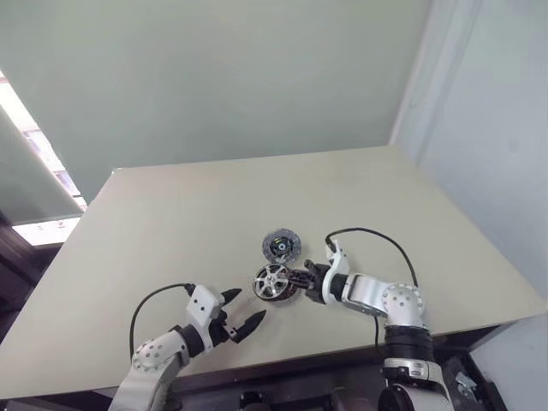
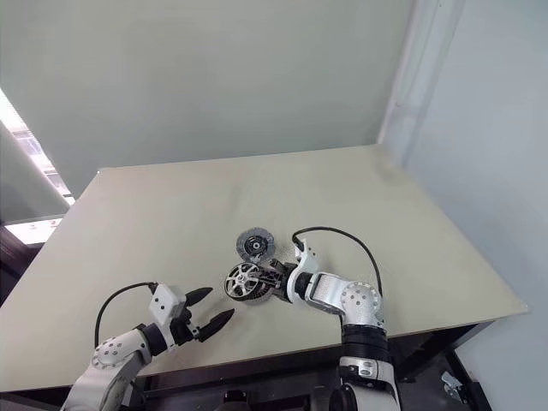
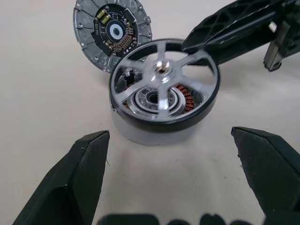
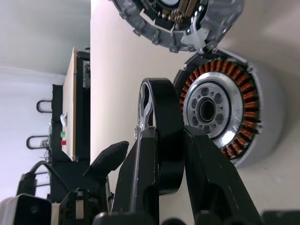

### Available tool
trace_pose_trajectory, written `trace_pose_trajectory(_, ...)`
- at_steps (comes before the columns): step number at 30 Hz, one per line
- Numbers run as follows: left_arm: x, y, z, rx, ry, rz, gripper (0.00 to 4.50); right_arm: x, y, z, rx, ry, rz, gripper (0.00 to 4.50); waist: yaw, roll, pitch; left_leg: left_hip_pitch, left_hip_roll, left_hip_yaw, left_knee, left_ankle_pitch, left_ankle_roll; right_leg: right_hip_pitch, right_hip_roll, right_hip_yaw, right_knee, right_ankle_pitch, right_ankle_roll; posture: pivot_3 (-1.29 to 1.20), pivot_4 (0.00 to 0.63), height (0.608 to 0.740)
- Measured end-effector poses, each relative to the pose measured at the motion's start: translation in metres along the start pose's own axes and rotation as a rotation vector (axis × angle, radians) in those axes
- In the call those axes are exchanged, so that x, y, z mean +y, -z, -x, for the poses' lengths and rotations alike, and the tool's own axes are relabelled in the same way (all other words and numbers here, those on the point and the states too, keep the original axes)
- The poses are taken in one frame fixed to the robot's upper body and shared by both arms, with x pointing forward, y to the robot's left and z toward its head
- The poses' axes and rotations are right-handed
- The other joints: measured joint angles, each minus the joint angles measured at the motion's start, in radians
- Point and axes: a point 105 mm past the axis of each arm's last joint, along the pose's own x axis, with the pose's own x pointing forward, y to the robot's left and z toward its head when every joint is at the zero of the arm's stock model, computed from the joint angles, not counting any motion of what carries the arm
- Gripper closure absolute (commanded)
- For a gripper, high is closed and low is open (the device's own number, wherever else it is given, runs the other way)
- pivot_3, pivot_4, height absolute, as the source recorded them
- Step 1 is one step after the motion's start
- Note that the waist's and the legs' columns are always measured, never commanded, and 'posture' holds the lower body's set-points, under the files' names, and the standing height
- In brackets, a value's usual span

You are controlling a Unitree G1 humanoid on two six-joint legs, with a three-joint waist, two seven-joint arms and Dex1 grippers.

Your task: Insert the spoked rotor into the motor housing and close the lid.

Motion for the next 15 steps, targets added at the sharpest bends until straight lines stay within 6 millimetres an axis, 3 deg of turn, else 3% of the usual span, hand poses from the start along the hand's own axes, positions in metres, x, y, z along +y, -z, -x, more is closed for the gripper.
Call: trace_pose_trajectory(15,-0.0016,0.0008,0.0007,0.002,0.0,0.002,0.0,-0.0044,-0.0028,-0.0085,-0.048,-0.018,-0.054,4.1,0.0,0.0,0.0,0.0,0.0,0.0,0.0,0.0,0.0,0.0,0.0,0.0,0.0,0.001,0.001,0.0,0.0,0.74)
